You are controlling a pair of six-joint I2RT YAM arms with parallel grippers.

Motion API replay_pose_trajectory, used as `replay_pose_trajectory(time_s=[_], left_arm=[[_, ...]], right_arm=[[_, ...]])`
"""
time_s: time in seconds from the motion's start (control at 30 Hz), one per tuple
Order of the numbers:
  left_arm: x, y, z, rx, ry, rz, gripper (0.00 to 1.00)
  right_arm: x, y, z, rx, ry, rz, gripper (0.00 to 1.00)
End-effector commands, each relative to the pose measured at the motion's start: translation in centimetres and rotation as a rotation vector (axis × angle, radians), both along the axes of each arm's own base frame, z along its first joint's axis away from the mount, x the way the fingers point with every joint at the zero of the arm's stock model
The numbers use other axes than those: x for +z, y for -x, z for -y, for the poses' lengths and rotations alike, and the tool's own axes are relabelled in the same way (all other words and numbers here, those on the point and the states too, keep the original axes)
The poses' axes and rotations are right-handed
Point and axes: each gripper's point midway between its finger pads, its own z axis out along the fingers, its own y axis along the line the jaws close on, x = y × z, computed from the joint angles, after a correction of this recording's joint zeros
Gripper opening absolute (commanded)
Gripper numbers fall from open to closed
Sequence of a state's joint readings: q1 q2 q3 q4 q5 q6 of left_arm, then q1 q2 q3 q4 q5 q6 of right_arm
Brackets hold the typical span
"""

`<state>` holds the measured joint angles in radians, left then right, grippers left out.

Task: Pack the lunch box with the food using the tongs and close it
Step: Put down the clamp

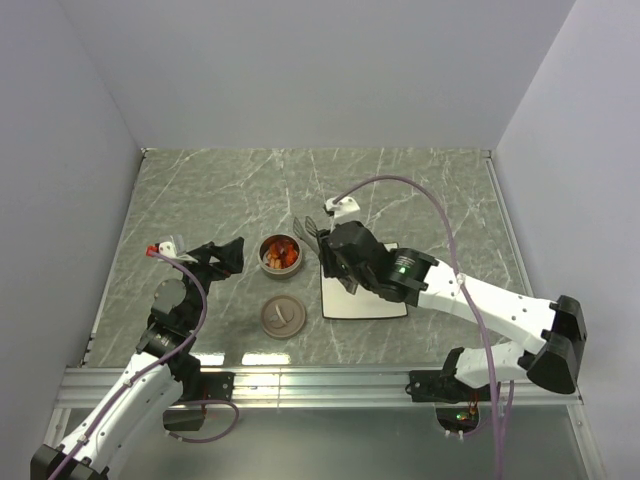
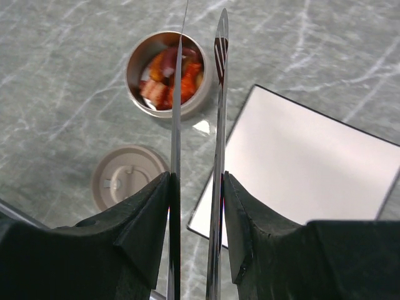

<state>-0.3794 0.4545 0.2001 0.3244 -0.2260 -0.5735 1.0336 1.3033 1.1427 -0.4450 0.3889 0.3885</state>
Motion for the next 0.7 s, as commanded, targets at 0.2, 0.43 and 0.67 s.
replay_pose_trajectory(time_s=[0.2,0.43,0.67], left_arm=[[1.0,0.1,0.2,-0.009,0.026,0.034,1.0],[1.1,0.0,0.4,-0.016,0.026,0.035,0.99],[1.0,0.0,0.5,-0.024,0.025,0.032,0.99]], right_arm=[[-0.2,-2.0,6.7,-0.202,-0.009,0.033,0.46],[-2.0,-3.1,13.3,-0.355,-0.029,0.012,0.48],[-4.2,-3.5,18.5,-0.5,-0.017,-0.024,0.49]])
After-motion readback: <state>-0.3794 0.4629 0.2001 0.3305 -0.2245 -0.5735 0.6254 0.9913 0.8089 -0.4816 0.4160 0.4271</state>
